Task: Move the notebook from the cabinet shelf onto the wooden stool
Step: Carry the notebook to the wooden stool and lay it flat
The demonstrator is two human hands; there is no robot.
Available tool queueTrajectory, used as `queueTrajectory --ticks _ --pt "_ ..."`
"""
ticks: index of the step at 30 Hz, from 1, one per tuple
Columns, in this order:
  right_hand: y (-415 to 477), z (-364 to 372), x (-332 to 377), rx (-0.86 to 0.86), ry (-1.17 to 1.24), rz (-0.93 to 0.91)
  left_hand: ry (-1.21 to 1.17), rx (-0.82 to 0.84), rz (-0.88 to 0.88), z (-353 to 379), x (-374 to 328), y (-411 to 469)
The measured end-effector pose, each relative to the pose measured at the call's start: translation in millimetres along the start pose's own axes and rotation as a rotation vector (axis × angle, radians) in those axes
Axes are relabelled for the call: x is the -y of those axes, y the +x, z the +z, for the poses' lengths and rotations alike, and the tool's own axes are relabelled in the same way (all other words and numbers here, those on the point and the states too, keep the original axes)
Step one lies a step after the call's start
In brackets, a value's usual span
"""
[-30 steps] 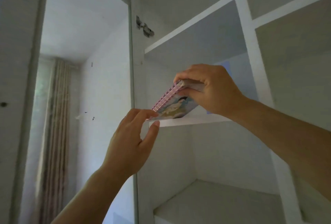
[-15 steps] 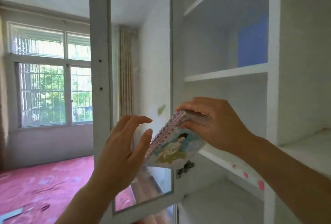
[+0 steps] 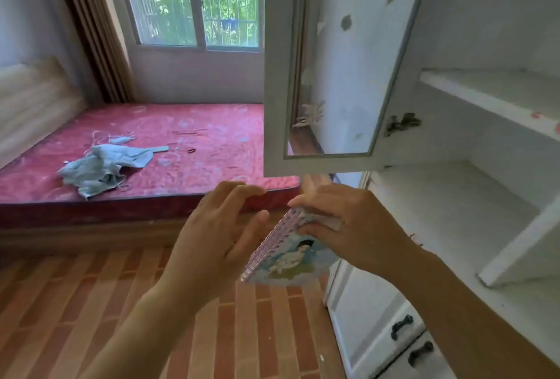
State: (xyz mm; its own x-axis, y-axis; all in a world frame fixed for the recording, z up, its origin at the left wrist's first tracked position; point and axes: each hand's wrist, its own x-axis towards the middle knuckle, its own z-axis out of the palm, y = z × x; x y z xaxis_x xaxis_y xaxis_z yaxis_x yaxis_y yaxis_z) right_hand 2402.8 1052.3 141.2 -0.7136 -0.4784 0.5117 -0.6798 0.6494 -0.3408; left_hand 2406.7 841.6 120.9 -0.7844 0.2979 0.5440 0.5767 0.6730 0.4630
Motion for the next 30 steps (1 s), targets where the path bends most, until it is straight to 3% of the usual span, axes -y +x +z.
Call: queueTrajectory --ticks 10,17,30 --pt "48 152 80 0.134 0.133 -0.008 0.142 0.109 -0.369 -59 118 -127" --pt "126 282 169 0.288 0.303 -0.173 0.19 -0.004 -0.648 -157 218 -218" --pt "238 411 263 0.453 0.45 -0.369 0.21 -0.193 -0.987 -253 315 -286"
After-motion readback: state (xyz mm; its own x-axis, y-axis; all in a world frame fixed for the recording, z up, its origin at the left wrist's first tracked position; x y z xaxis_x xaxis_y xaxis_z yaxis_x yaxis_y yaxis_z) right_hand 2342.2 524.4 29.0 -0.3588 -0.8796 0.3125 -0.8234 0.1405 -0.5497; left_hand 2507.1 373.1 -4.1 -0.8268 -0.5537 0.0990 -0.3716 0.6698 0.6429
